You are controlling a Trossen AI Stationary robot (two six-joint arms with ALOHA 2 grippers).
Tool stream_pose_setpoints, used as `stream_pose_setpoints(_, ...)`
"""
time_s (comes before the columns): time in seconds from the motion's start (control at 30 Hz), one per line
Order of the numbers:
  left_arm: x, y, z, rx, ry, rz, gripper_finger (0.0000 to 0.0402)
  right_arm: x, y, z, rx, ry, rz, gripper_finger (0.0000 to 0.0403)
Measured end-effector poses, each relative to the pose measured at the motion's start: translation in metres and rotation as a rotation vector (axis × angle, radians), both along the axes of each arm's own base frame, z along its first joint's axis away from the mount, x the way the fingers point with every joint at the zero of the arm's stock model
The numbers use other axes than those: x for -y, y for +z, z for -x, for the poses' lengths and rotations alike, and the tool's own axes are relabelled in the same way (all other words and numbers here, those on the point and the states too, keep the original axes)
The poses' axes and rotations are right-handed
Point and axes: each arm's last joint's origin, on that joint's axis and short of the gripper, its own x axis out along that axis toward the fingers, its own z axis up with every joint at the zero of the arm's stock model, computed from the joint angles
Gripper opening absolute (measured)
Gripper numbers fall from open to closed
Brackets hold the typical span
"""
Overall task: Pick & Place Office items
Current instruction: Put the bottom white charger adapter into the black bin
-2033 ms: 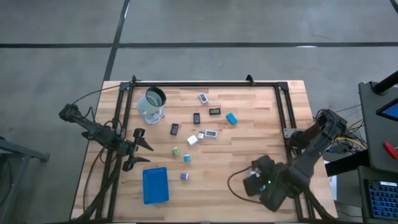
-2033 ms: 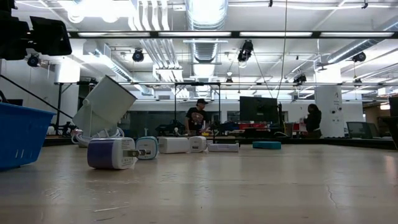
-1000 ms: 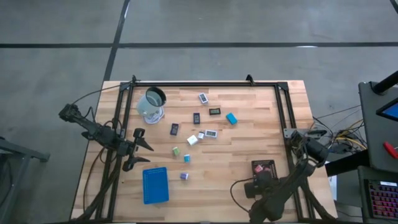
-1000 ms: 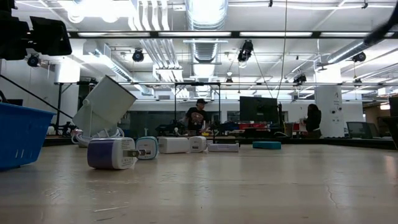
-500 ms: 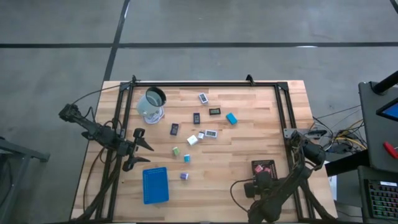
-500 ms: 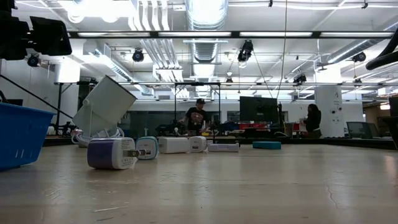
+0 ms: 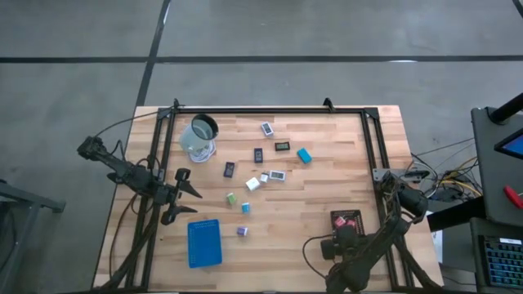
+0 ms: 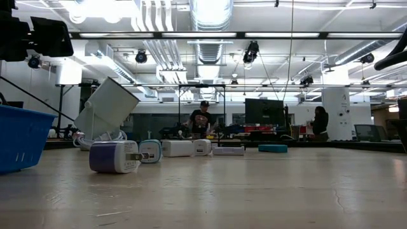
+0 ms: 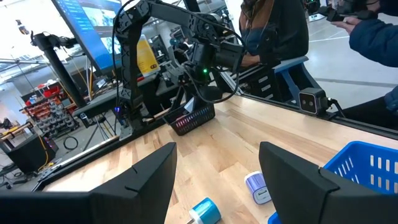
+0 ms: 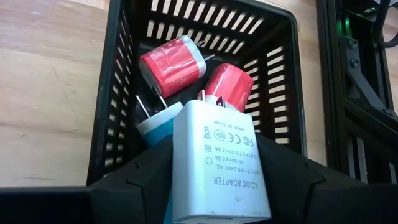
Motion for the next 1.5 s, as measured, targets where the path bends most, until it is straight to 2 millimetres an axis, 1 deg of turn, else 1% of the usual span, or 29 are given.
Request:
stream_pose_setpoints(1.03, 0.0000, -0.0001, 0.0000, 0.000, 0.000, 0.000, 0.0234, -0.0007, -0.0004, -0.0004, 0.009, -0.018, -0.008, 0.0201)
stream_pose_setpoints(1.13, 0.0000, 0.0000, 0.0000, 0.000, 0.000, 0.000, 0.0234, -0.0007, -0.0003, -0.0004, 0.011, -0.016, -0.007, 0.0210)
stream_pose_setpoints(1.37, 0.0000, 0.0000, 0.0000, 0.000, 0.000, 0.000, 0.0234, -0.0008, -0.0005, -0.0009, 0.015, -0.007, -0.008, 0.0245)
stream_pose_setpoints(1.5, 0.0000, -0.0001, 0.0000, 0.000, 0.000, 0.000, 0.0234, -0.0009, -0.0006, -0.0009, 0.015, -0.005, -0.009, 0.0250)
